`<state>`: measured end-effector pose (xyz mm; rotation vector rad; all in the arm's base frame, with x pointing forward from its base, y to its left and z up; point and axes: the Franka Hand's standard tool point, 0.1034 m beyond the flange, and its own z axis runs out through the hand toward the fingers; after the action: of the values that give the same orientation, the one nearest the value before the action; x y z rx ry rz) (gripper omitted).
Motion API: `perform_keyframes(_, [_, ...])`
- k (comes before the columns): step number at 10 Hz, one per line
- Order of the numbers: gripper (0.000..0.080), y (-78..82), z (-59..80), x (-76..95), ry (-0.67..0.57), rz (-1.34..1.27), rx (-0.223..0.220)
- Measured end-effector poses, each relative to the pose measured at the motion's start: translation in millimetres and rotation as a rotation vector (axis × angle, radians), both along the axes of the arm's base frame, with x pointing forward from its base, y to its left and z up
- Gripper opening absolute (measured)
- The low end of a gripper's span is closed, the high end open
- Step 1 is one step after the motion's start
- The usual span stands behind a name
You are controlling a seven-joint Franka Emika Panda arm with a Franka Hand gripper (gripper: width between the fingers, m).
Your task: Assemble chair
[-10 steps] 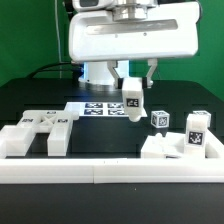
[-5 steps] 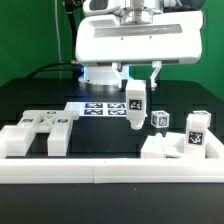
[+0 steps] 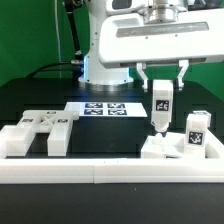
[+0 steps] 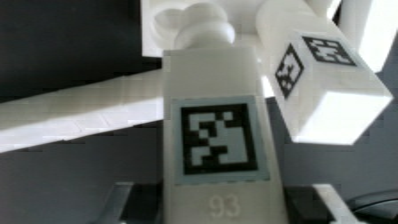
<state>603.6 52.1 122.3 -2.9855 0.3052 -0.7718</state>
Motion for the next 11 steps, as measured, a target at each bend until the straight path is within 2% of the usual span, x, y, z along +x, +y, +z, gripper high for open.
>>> perform_keyframes(1, [0.0292,0.0,2.0,2.1,-0.027,0.000,-0.006])
perform_keyframes(2, [0.0292,-0.2,2.5,4.5,-0.115,0.003,-0.029])
perform_keyframes(3, [0.0292,1.6,-8.8,0.3,-0.152,0.010,-0.046])
perform_keyframes(4, [0.0292,2.9,-16.7,-1.8,-0.109,0.012,-0.041])
perform_keyframes(7, [0.0292,-1.9,-22.3,0.7,-0.104,0.027,-0.058])
perform_keyframes(11, [0.0292,-2.6,-21.2,5.7,-0.103,0.046,-0.069])
